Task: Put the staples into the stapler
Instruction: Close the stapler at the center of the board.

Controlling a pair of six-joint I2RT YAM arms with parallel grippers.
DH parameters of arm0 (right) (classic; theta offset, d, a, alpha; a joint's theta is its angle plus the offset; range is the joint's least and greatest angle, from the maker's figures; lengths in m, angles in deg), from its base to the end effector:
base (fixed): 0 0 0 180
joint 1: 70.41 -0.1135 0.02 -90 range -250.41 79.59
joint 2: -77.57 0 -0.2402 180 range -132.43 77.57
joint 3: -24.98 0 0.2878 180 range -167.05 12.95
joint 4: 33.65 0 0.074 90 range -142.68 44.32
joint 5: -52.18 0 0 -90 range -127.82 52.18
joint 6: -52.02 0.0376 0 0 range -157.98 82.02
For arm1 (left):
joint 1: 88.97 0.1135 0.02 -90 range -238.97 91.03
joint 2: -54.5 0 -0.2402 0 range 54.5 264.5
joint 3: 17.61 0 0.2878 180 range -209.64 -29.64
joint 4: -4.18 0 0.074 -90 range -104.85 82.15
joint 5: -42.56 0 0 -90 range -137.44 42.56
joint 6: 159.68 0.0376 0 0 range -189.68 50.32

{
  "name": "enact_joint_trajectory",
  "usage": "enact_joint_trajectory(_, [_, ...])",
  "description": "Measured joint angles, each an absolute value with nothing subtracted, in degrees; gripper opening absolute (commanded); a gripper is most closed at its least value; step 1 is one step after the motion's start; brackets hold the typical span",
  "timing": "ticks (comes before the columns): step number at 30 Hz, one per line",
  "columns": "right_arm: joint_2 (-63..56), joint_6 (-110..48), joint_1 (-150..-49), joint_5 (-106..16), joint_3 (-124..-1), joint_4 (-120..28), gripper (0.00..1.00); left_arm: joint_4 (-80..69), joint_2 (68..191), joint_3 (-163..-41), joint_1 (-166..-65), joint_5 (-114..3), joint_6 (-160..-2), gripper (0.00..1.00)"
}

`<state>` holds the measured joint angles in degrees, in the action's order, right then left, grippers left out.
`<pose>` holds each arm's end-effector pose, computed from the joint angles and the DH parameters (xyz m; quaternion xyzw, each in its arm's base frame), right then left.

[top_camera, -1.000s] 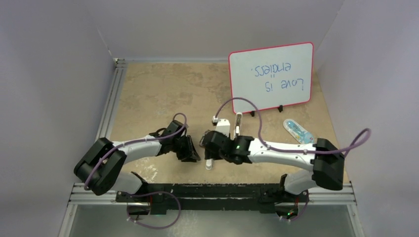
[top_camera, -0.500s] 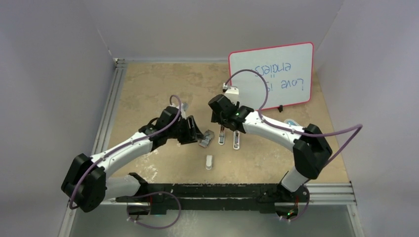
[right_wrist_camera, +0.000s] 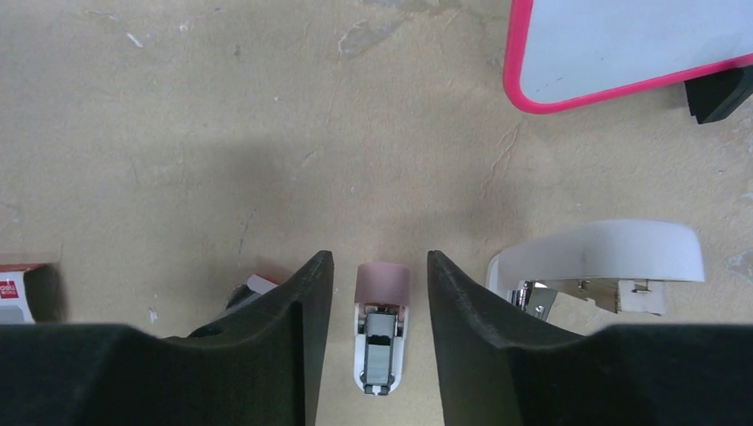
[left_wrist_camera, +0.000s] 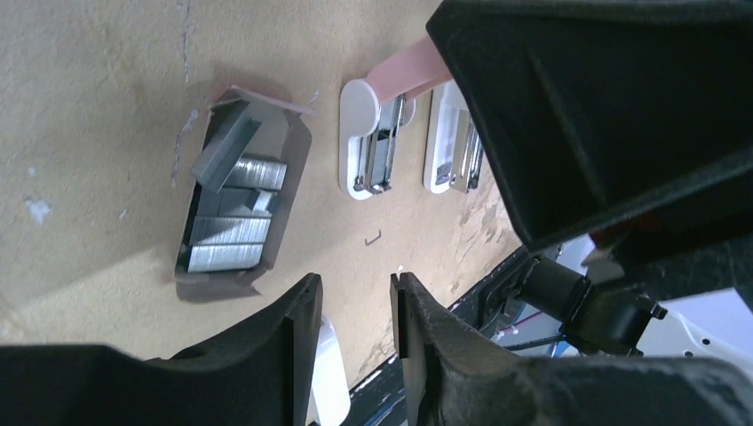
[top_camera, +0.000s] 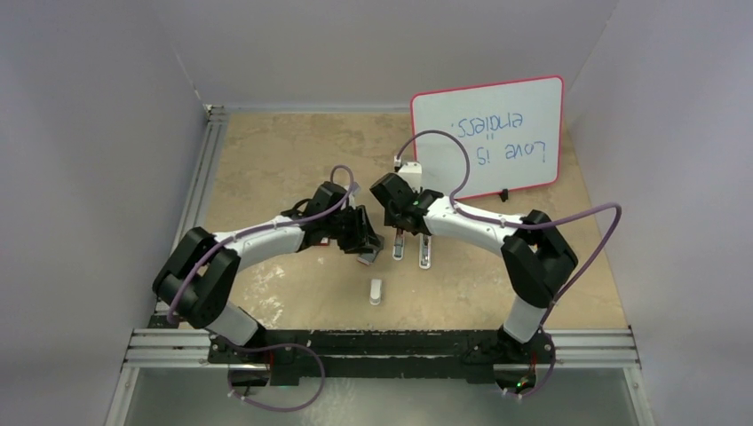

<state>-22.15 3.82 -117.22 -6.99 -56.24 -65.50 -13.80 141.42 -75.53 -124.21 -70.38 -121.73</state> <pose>0.2887 0.2794 0.1771 0.0504 0.9100 0.0494 0.4086 0.2635 -0.2041 0.1344 -0.0611 0.9126 -0.3819 0.1323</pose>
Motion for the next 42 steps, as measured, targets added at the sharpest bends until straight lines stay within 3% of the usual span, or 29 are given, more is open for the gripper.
enact_joint_trajectory(9, [-22.69,3.38,-116.83,-7.3,-56.24,-65.48,0.44,-12.14,148.74,-79.42,-124.67,-71.16,-122.08,0.33])
enact_joint_trajectory(17, [-22.69,3.01,-116.48,-7.6,-55.23,-64.51,0.32,-11.68,152.15,-80.49,-126.66,-69.72,-122.56,0.15])
enact_joint_trajectory(26, [-22.15,2.88,-116.19,-8.78,-53.07,-61.63,0.24,-10.11,157.22,-81.43,-128.04,-69.09,-122.82,0.12])
enact_joint_trajectory(33, [-20.77,2.88,-116.11,-9.53,-51.93,-61.23,0.23,-8.45,158.86,-82.65,-128.78,-69.0,-123.67,0.13])
enact_joint_trajectory(42, [-19.09,2.46,-116.11,-10.55,-50.93,-61.26,0.16,-8.32,159.82,-83.31,-128.82,-69.09,-124.37,0.07])
